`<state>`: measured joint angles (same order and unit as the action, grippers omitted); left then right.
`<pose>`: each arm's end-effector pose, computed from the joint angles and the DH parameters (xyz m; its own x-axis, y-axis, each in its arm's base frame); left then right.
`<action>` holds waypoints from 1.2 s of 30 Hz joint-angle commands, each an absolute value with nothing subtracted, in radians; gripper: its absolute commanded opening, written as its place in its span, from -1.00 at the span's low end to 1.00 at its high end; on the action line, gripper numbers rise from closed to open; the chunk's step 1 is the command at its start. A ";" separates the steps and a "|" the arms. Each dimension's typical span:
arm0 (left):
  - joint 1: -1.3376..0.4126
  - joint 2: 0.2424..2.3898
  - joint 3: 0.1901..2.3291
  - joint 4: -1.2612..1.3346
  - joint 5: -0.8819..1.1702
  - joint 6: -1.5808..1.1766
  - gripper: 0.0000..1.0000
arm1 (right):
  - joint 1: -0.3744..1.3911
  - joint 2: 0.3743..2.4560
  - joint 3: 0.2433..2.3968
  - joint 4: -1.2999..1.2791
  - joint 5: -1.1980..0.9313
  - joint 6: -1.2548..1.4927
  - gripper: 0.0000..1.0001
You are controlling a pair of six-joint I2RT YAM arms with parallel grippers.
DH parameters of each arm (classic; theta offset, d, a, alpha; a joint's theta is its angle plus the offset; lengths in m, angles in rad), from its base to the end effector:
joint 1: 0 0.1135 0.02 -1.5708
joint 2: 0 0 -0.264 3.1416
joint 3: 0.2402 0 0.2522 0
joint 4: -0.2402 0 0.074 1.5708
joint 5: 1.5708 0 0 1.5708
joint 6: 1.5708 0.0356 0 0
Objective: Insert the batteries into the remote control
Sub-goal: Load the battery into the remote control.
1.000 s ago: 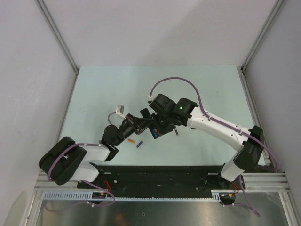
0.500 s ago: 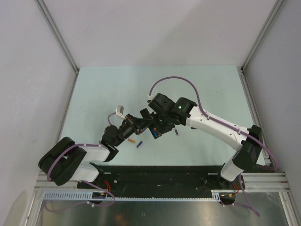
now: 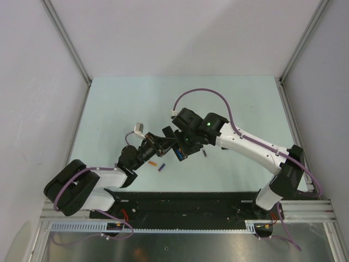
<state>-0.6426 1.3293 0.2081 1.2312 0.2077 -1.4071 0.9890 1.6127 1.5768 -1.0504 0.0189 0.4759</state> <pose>0.1761 -0.1410 0.1872 -0.7261 -0.6624 -0.1843 0.2090 0.0427 -0.9770 0.1814 0.2746 0.3315 -0.8127 -0.4021 -0.4217 -0.5154 0.8336 0.1985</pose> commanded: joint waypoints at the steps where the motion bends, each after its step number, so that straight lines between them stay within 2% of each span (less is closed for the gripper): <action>1: -0.663 1.290 0.215 1.422 0.238 -1.471 -1.00 | 0.976 1.620 1.603 -1.065 0.081 0.465 -0.50; 20: -0.661 1.319 0.213 1.422 0.238 -1.470 -1.00 | 0.986 1.585 1.628 -1.080 0.083 0.483 -0.16; 36: -0.661 1.336 0.215 1.422 0.233 -1.466 -1.00 | 0.999 1.548 1.629 -1.058 0.072 0.486 -0.09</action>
<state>-0.6521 1.3354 0.2077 1.2697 0.2211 -1.4410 0.9932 1.5909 1.5940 -1.0721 0.0525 0.4786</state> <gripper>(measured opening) 0.199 0.451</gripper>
